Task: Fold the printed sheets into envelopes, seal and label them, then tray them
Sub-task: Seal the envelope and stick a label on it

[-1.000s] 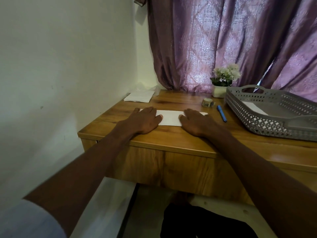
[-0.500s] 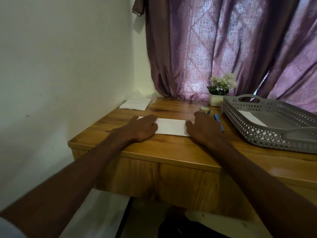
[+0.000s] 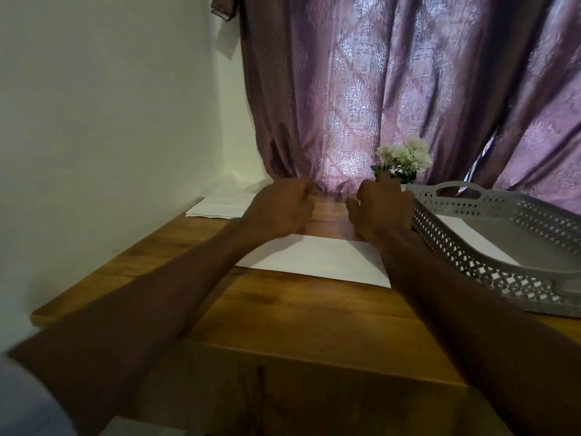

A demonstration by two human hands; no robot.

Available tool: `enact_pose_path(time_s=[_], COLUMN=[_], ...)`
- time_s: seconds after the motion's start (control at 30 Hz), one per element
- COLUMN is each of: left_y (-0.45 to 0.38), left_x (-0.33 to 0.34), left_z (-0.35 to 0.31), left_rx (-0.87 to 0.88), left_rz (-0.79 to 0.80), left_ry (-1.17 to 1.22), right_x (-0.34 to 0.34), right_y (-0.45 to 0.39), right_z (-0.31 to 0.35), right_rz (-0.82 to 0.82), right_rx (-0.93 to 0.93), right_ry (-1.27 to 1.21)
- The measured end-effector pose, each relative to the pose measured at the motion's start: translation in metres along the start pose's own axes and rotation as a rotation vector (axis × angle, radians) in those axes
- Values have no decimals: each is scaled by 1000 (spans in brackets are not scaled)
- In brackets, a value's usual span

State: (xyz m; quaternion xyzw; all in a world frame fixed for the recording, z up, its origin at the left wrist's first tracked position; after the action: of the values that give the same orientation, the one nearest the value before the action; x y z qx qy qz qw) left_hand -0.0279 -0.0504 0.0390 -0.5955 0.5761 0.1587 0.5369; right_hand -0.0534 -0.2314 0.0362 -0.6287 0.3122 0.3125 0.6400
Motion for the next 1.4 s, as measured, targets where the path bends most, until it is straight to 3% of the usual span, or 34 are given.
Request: enact_pose_path(time_s=[0.33, 0.47, 0.57, 0.8, 1.03, 1.13, 1.4], left_y=[-20, -9, 1, 4, -5, -15, -22], left_x=[45, 41, 42, 40, 35, 30, 23], left_z=[6, -1, -9, -8, 1, 12, 30], left_rx=[37, 176, 246, 198, 99, -50, -396], left_rz=[-28, 105, 205, 272, 114, 32, 65], left_ry=[109, 207, 148, 154, 310, 411, 809], right_x=[21, 18, 16, 12, 14, 11, 16], right_y=[-3, -2, 2, 6, 3, 3, 1], right_z=[-15, -12, -11, -13, -9, -5, 6], right_rz=[-11, 7, 6, 19, -39, -98, -70], right_rx=[-22, -32, -29, -20, -74, -107, -144], right_ry=[80, 99, 79, 78, -35, -212, -689])
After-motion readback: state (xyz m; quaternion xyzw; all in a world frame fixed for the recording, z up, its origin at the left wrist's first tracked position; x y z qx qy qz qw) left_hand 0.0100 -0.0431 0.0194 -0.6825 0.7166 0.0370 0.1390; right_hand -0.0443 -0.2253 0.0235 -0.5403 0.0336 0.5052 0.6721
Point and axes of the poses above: each hand's wrist, its own y-axis away from the middle knuckle, its own x-axis out of the palm, z = x × y, the point moved 5 cm from there along -y, towards the middle knuckle, and after that the axes turned 11 degrees about -x, right-handed, at the moved point
